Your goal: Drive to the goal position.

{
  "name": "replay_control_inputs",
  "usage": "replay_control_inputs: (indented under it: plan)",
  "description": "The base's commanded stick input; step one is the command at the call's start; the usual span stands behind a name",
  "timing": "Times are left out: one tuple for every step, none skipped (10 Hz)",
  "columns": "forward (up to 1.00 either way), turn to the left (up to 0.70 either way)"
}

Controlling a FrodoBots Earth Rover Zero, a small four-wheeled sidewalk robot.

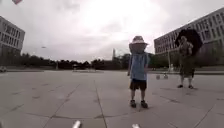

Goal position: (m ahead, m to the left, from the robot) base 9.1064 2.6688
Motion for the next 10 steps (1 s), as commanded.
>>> replay_control_inputs:
  plan:
    - [0.0, 0.21]
    - [0.0, 0.7]
    - [0.0, 0.7]
    - [0.0, 0.7]
    - [0.0, 0.7]
    - [0.0, 0.7]
    - [0.0, 0.7]
    - [0.0, 0.7]
    - [0.0, 0.7]
    - [0.0, 0.7]
